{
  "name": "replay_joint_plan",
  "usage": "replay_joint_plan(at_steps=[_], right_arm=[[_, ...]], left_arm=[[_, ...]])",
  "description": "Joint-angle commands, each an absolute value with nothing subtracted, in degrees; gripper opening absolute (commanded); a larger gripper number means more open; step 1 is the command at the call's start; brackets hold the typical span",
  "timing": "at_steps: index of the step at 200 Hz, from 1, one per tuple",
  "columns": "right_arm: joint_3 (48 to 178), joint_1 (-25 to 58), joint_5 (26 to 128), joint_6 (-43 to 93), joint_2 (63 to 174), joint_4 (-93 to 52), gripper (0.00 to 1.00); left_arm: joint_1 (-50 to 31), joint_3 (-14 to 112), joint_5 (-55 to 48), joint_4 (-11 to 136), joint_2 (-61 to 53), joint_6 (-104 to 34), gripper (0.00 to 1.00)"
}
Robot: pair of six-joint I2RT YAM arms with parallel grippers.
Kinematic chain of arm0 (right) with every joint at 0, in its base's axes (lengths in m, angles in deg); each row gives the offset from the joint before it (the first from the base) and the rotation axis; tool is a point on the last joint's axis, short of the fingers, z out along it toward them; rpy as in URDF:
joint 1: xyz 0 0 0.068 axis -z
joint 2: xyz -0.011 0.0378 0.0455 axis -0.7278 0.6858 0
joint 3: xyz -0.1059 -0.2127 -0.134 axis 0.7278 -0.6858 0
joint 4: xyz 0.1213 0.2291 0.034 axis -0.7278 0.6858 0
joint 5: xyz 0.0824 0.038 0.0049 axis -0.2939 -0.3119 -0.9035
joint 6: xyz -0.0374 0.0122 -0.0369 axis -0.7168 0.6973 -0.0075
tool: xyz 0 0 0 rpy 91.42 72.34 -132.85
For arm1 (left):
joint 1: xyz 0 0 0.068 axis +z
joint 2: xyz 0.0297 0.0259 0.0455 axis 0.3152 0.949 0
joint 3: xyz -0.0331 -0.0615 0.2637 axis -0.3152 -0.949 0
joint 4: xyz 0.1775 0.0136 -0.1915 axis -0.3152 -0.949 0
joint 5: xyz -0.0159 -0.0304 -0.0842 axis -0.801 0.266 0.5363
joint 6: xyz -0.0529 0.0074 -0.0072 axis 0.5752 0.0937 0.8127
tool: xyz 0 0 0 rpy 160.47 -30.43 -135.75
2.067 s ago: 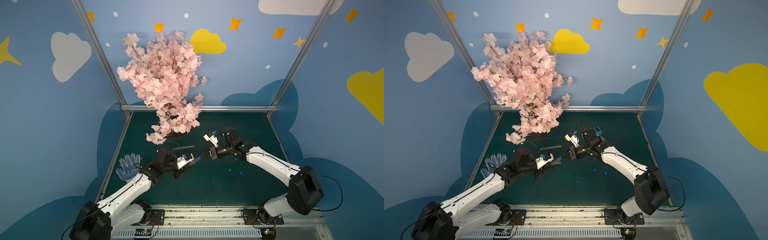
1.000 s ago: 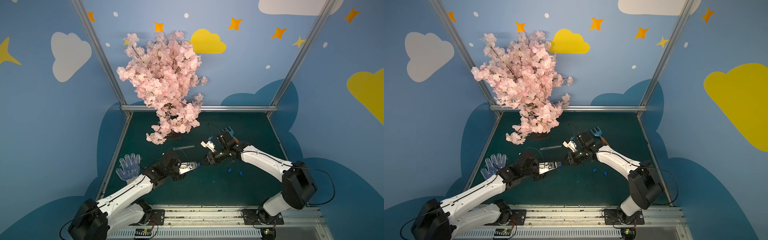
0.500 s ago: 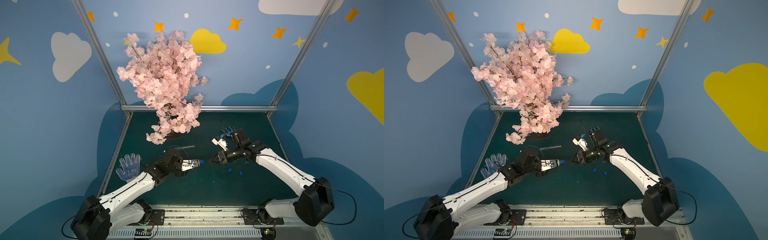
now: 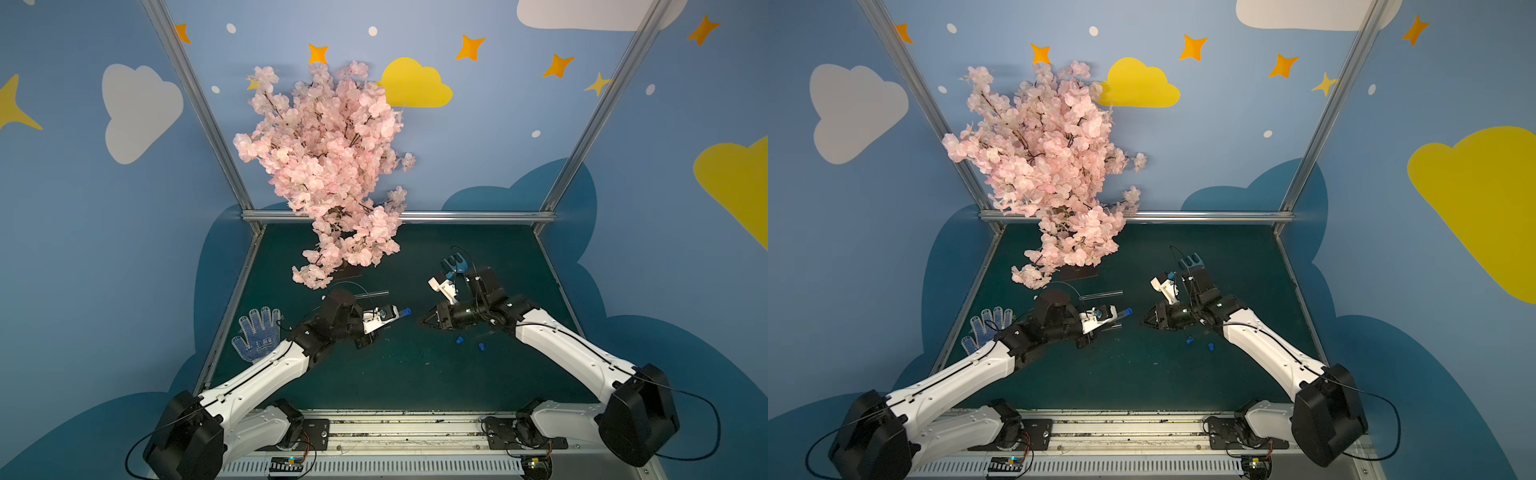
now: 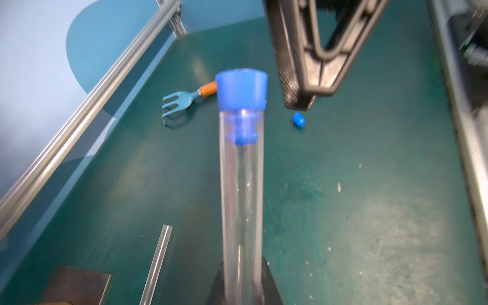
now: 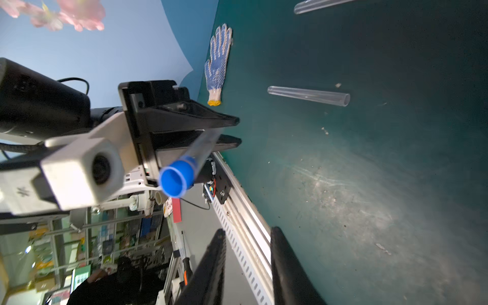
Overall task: Insert stoppers into test tubes
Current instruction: Insert the stopper into the test tube, then place the test tube at the center of the board.
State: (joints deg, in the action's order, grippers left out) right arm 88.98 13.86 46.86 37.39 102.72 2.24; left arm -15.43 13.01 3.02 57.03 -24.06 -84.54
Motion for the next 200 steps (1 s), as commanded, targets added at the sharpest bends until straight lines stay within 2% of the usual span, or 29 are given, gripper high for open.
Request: replay_joint_plan(at_steps=[1, 31, 65, 92, 133, 155, 185, 200], right_arm=[[87.8, 15.8, 53.9, 38.2, 98.1, 2.2, 0.31], [87.4, 17.9, 57.4, 36.8, 95.0, 5.4, 0.31], [87.0, 20.1, 60.3, 35.2, 92.1, 8.2, 0.32], [86.7, 23.2, 64.1, 33.2, 88.4, 11.7, 0.32], [86.5, 28.4, 66.9, 30.4, 83.9, 15.7, 0.32], [86.1, 30.1, 65.8, 30.1, 83.6, 16.0, 0.31], [86.5, 30.7, 59.2, 30.2, 85.5, 15.2, 0.3], [87.7, 30.7, 58.9, 29.2, 87.1, 16.8, 0.29]], left_arm=[[-13.6, 15.7, 14.1, 56.8, -23.8, -75.5, 0.02], [-12.7, 18.4, 21.1, 53.5, -21.6, -72.6, 0.03], [-12.7, 20.3, 21.4, 52.2, -19.3, -71.9, 0.02], [-14.7, 25.0, 13.4, 47.1, -14.7, -73.8, 0.03], [-20.6, 38.2, 3.5, 34.3, -0.7, -83.4, 0.03], [-21.4, 43.3, 2.9, 32.2, 4.1, -84.5, 0.02], [-23.2, 43.6, 0.0, 35.6, 4.4, -86.3, 0.02], [-23.8, 45.3, -1.7, 33.1, 5.4, -86.7, 0.02]])
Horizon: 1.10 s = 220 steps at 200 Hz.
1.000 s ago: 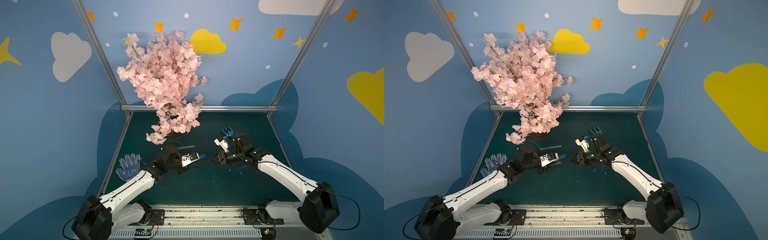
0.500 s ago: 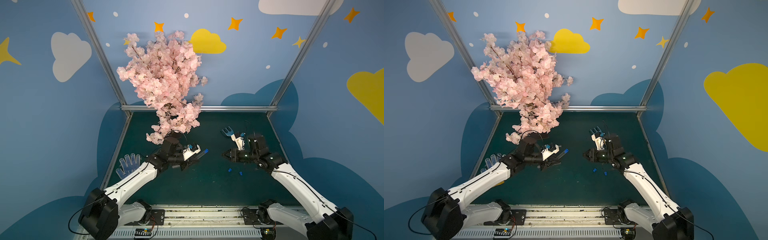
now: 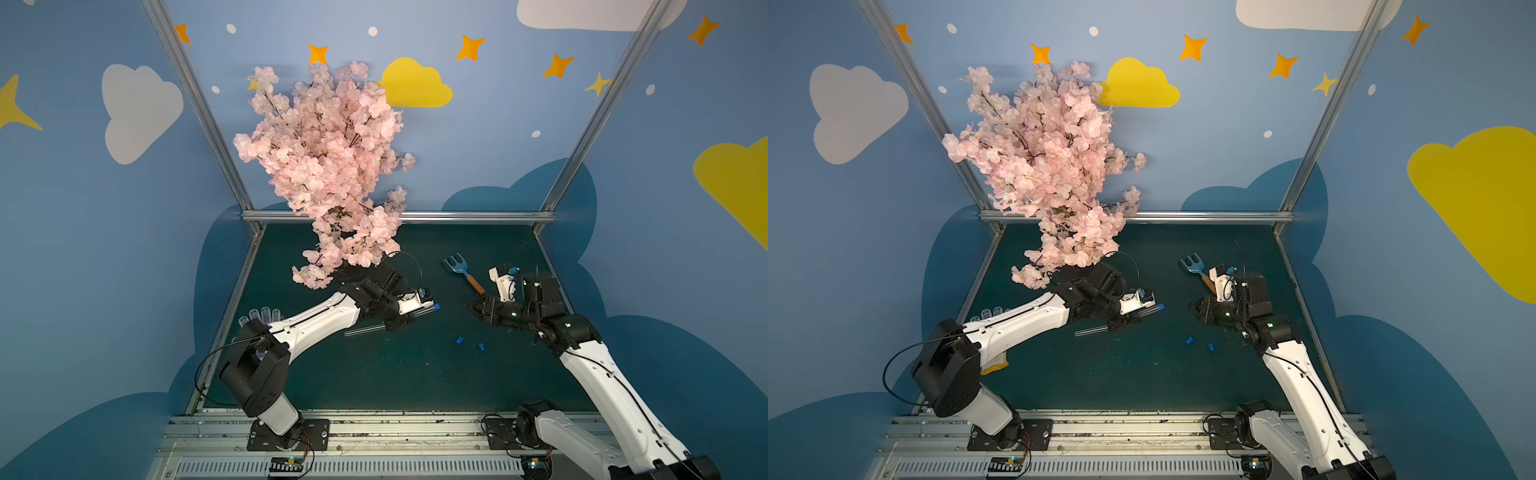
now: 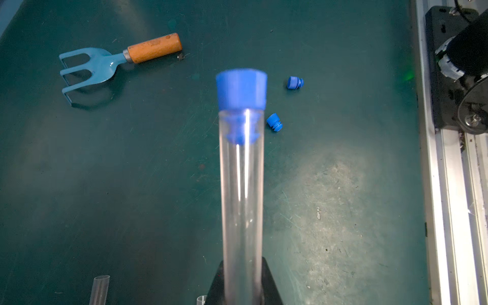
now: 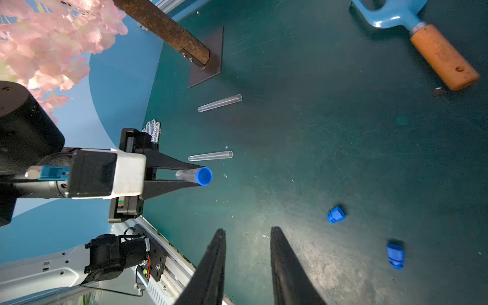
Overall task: Insert stoppers into test tubes
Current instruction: Place the test tube at the center of the board.
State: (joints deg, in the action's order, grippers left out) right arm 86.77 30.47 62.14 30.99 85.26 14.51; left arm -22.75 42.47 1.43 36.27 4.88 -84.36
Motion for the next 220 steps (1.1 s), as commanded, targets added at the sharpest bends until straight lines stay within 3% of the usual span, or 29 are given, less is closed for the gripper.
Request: replay_joint_plan(at_steps=[1, 61, 178, 220], right_arm=[[87.8, 30.7, 59.0, 29.2, 87.2, 16.9, 0.29], [87.3, 31.2, 64.1, 29.0, 87.8, 17.6, 0.3], [84.5, 31.7, 63.6, 29.8, 83.6, 18.3, 0.3], [84.2, 31.7, 63.8, 30.0, 82.8, 18.8, 0.3]], left_arm=[[-23.8, 45.5, -1.8, 32.9, 5.5, -86.8, 0.02], [-26.4, 51.1, -15.6, 24.9, 13.2, -93.0, 0.02], [-22.7, 72.7, -8.6, 19.9, 38.3, -102.2, 0.04], [-21.9, 77.5, -8.1, 15.2, 42.7, -103.1, 0.12]])
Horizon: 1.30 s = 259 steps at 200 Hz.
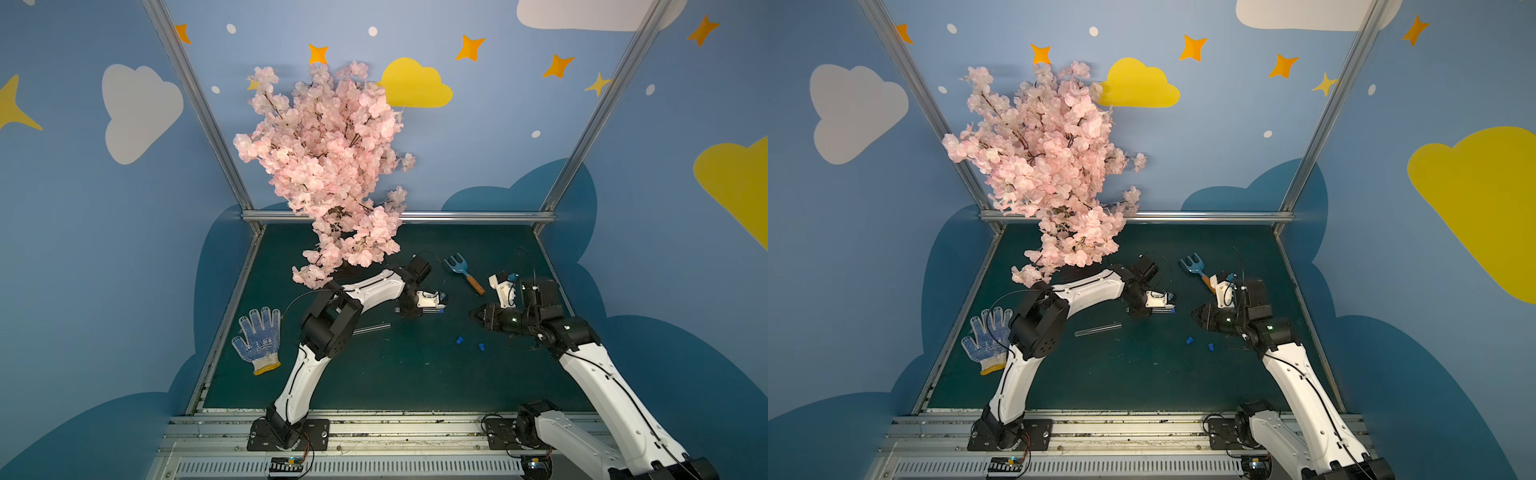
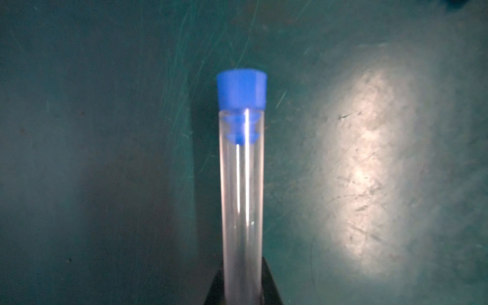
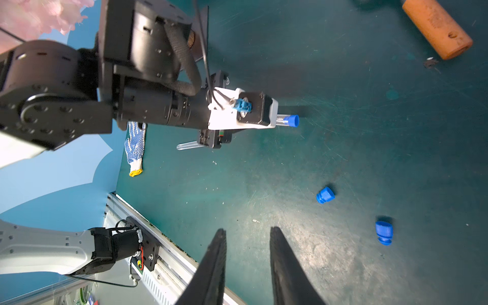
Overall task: Insert stoppers into test tubes
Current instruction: Place the test tube at the center of the board.
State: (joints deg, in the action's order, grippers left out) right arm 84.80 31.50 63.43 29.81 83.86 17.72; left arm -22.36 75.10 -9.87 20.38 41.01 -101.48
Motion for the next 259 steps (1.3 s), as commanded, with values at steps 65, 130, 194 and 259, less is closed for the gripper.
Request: replay_joint_plan(at_steps=[65, 130, 194, 259], right_arm=[[84.1, 31.8, 64.5, 29.7, 81.9, 19.4, 0.3], [83.8, 31.9, 64.6, 29.5, 81.2, 20.0, 0.3], [83.5, 32.1, 64.1, 29.3, 81.1, 20.1, 0.3], [83.1, 32.8, 64.4, 29.0, 81.4, 20.2, 0.31]], left_arm=[[-22.0, 81.2, -8.0, 9.8, 45.5, -104.7, 0.28], [-21.9, 82.0, -7.2, 10.0, 45.6, -104.9, 0.32], [-22.2, 80.6, -5.3, 10.6, 40.8, -105.7, 0.63], [-24.8, 64.8, -7.7, 23.3, 21.5, -98.7, 0.64]])
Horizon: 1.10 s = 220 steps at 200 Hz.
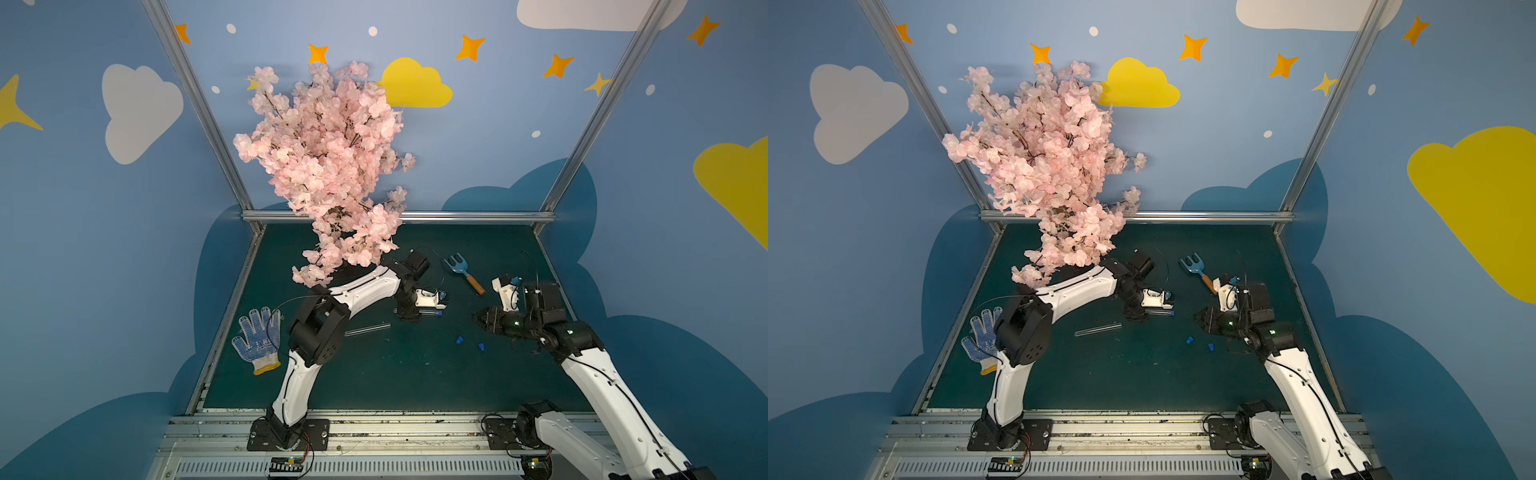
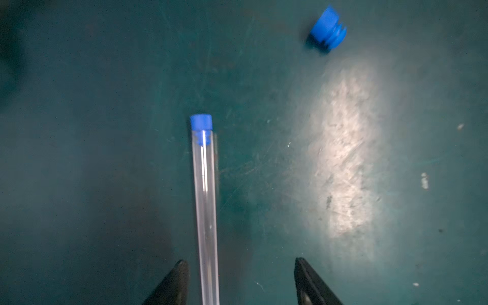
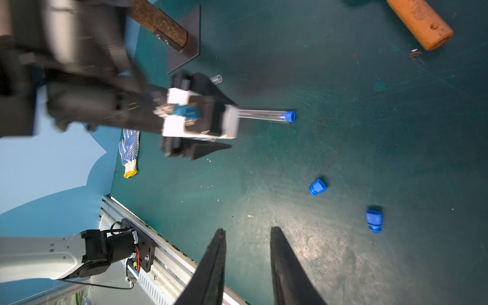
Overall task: Insert stoppers into test tubes
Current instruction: Place the test tube at the center of the board.
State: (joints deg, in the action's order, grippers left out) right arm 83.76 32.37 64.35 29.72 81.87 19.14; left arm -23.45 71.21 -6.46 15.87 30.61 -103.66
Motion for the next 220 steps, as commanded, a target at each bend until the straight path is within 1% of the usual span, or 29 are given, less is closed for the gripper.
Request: replay_joint_plan(at_steps=[1, 20, 44, 63, 92, 124, 158, 220], right_arm=[[83.1, 32.8, 64.4, 29.0, 81.4, 20.2, 0.31], [82.8, 33.0, 64.3, 29.0, 81.8, 19.5, 0.31], [82.5, 33.1, 63.6, 29.0, 83.1, 17.8, 0.31], [82.7, 33.1, 63.4, 28.9, 84.2, 16.9, 0.31], [81.7, 33.3, 63.5, 29.7, 84.4, 15.2, 0.31], [81.9, 33.3, 62.9, 29.7, 84.5, 15.5, 0.31], [81.9, 33.4, 63.5, 29.3, 83.5, 16.4, 0.31], [82.3, 33.5, 62.6, 29.8, 82.1, 16.4, 0.31]], left_arm=[[-24.8, 64.2, -7.8, 23.6, 21.1, -98.5, 0.64], [-24.7, 55.0, -9.8, 27.5, 13.3, -93.9, 0.62], [-22.7, 44.6, -10.9, 27.3, 6.5, -92.4, 0.61], [-20.8, 40.2, -11.6, 25.6, 3.7, -92.0, 0.59], [-19.1, 35.3, -13.2, 28.1, 1.0, -91.3, 0.59], [-16.1, 35.6, -14.9, 28.0, 3.3, -93.4, 0.58], [-15.5, 39.1, -14.1, 22.3, 9.3, -97.4, 0.55], [-14.1, 42.2, -15.2, 21.7, 16.0, -100.6, 0.53]])
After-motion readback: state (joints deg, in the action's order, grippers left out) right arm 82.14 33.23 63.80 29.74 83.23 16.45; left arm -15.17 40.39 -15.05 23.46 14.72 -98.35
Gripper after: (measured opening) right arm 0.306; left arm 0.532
